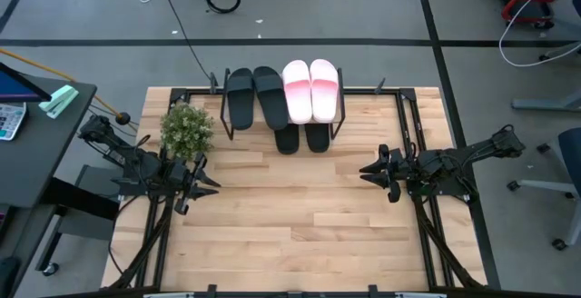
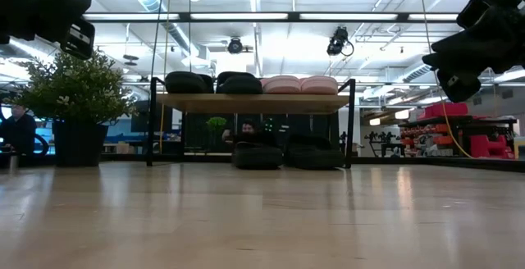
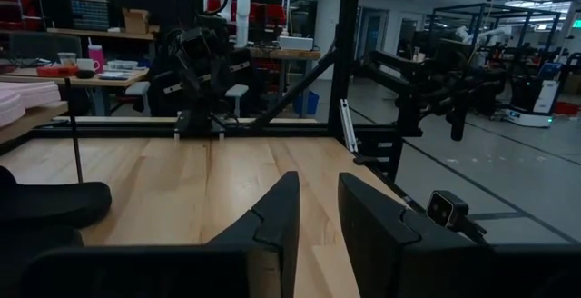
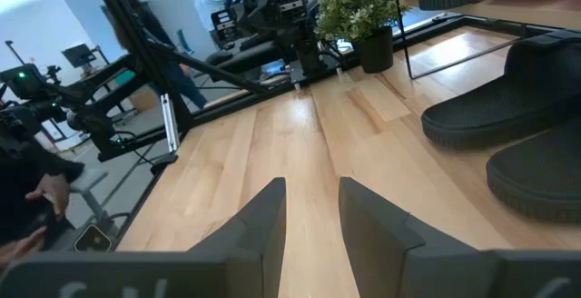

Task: Pick and place slides into the shelf
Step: Return to Home Position

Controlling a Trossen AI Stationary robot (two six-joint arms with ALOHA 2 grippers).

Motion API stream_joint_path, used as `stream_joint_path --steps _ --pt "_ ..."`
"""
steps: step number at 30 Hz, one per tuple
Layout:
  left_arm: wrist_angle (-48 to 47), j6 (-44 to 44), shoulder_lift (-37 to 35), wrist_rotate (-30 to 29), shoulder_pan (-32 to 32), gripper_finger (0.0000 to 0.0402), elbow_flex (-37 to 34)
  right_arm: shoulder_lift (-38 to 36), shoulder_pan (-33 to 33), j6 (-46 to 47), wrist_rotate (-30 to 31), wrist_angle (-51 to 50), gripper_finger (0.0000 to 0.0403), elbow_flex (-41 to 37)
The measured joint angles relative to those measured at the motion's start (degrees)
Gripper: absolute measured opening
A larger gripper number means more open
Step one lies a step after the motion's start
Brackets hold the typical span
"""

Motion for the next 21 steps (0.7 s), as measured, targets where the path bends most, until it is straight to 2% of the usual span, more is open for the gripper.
stream_joint_path --steps 10,21 --pt "0.0 0.0 0.0 0.0 0.0 0.0093 0.0 0.0 0.0 0.0 0.0 0.0 0.0110 0.0" --pt "0.0 0.0 0.0 0.0 0.0 0.0085 0.0 0.0 0.0 0.0 0.0 0.0 0.0110 0.0"
